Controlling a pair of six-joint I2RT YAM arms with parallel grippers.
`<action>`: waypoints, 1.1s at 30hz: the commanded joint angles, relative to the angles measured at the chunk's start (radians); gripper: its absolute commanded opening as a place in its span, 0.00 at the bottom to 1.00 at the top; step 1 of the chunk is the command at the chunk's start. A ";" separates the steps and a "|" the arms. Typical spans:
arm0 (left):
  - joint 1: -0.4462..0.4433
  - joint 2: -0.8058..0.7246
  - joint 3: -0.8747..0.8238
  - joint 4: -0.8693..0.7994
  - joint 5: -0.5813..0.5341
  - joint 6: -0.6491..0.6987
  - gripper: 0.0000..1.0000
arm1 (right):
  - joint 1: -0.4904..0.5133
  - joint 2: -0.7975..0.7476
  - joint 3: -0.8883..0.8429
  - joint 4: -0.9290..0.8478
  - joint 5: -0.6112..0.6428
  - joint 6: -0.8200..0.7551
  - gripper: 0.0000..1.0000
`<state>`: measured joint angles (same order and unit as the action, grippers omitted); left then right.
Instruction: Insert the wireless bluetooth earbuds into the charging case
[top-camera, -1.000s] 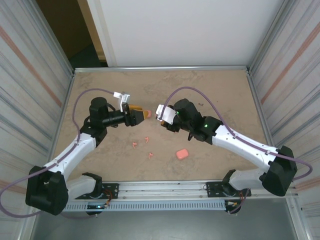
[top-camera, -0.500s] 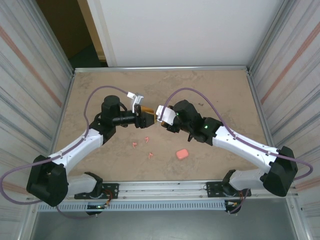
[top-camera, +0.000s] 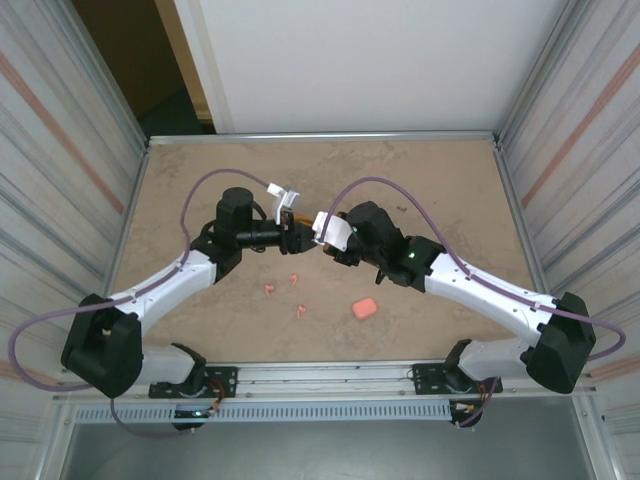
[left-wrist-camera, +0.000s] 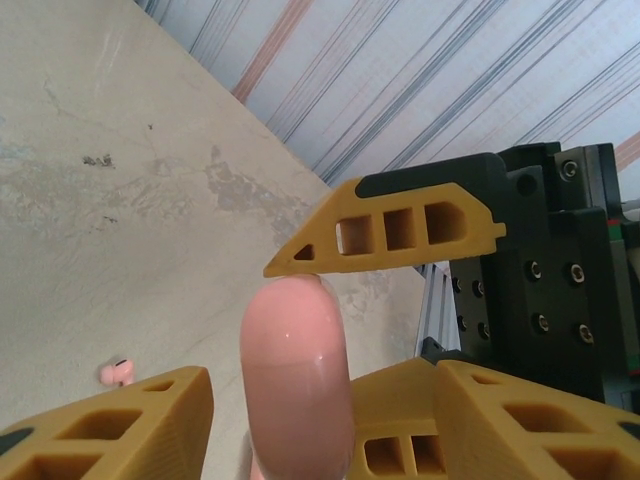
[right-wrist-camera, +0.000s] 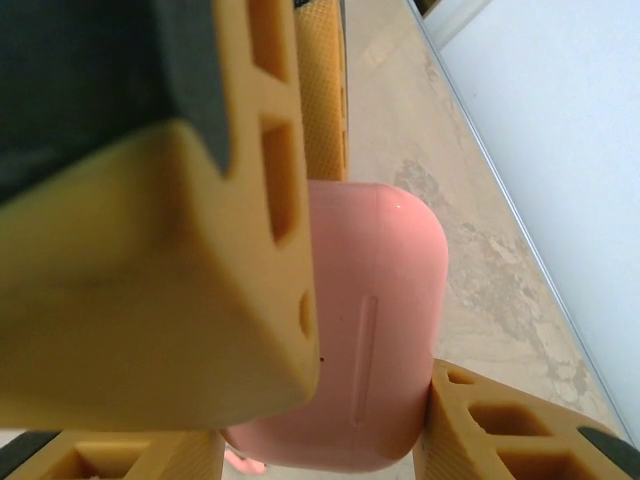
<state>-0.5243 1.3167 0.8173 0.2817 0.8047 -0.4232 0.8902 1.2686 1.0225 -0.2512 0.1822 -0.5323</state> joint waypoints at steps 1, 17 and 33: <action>-0.008 0.010 0.035 -0.004 0.031 0.009 0.56 | 0.003 -0.028 -0.010 0.026 0.030 0.013 0.45; -0.013 0.035 0.043 -0.006 0.047 0.020 0.39 | 0.004 -0.030 -0.013 0.040 0.007 0.015 0.45; -0.013 0.047 0.045 0.000 0.062 0.022 0.23 | 0.003 -0.016 0.003 0.033 -0.001 0.018 0.45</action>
<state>-0.5308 1.3617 0.8322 0.2817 0.8303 -0.4232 0.8898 1.2690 1.0203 -0.2356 0.1875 -0.5320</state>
